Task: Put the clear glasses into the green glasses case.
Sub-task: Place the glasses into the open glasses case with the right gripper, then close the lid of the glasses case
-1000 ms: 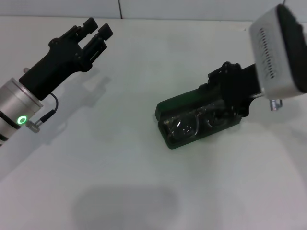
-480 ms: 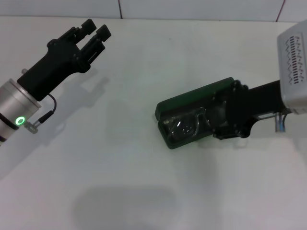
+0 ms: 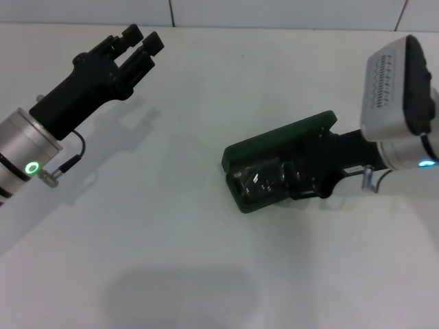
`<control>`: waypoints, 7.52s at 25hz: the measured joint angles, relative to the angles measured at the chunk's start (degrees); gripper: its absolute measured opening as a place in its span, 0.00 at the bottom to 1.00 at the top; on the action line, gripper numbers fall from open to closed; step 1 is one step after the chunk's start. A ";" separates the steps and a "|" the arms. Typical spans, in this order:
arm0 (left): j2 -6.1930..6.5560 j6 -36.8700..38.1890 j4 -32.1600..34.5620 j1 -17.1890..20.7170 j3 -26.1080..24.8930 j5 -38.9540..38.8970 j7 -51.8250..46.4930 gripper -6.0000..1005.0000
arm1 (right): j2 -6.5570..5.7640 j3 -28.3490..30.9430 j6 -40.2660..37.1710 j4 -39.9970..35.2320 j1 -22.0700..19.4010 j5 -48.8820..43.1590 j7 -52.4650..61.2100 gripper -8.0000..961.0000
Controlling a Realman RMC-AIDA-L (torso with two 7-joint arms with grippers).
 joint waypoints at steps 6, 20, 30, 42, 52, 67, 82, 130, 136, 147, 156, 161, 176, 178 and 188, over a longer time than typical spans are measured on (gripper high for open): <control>-0.05 0.00 0.00 -0.13 0.01 0.09 -0.10 0.50 | -0.02 -4.62 7.26 3.11 0.78 2.21 0.01 0.57; 0.34 0.01 -0.64 0.06 0.01 0.11 -0.27 0.50 | -0.53 -0.70 -0.29 -10.42 -5.76 3.36 2.28 0.57; 0.77 0.00 -1.23 0.08 0.68 0.17 -1.65 0.50 | -0.30 9.05 0.72 -8.60 -14.21 18.95 -8.72 0.57; 0.03 -0.02 -1.33 -0.08 0.78 1.58 -1.62 0.50 | -0.36 23.61 2.42 18.89 -11.23 37.01 -35.01 0.57; -2.12 -5.54 -1.64 -0.60 0.79 10.46 -1.04 0.50 | -0.45 23.44 6.53 31.12 -6.95 47.04 -50.48 0.57; -4.38 -7.68 -1.89 -3.70 0.64 21.37 3.09 0.50 | -0.65 24.79 1.00 31.45 -9.00 46.87 -51.14 0.57; -4.62 -13.53 -1.38 -7.41 0.51 21.34 -0.03 0.50 | -1.82 25.36 -10.22 36.00 -15.73 41.41 -54.44 0.57; -5.14 -38.20 12.44 -14.97 0.62 26.55 -6.73 0.50 | -0.01 20.93 3.49 54.48 -2.91 48.10 -65.38 0.57; -5.19 -42.28 15.86 -15.01 0.17 28.26 -6.73 0.50 | -0.01 20.89 3.58 54.54 -2.62 48.00 -65.41 0.57; -4.79 -37.68 15.87 -14.49 -4.56 28.08 -6.85 0.50 | -0.01 20.67 3.59 54.57 -2.55 48.12 -65.60 0.57; -5.44 -51.25 16.53 -16.36 -4.58 28.32 -6.87 0.50 | 0.00 19.92 3.31 54.57 -2.38 48.13 -65.50 0.57; -5.59 -52.95 17.02 -16.35 -4.56 28.35 -6.86 0.50 | -0.01 18.04 2.50 54.57 -2.29 48.39 -65.20 0.57; -5.65 -52.71 17.36 -16.17 -4.57 30.94 -6.86 0.50 | -0.01 17.17 0.26 55.08 -1.98 48.11 -57.82 0.57; -5.65 -52.67 17.97 -15.86 -4.57 32.02 -6.86 0.50 | 0.00 16.82 0.26 55.09 -1.83 48.10 -56.85 0.57; -5.69 -52.54 20.16 -14.37 -4.00 34.90 -6.86 0.50 | -0.01 16.36 0.12 55.20 -1.79 48.16 -55.81 0.57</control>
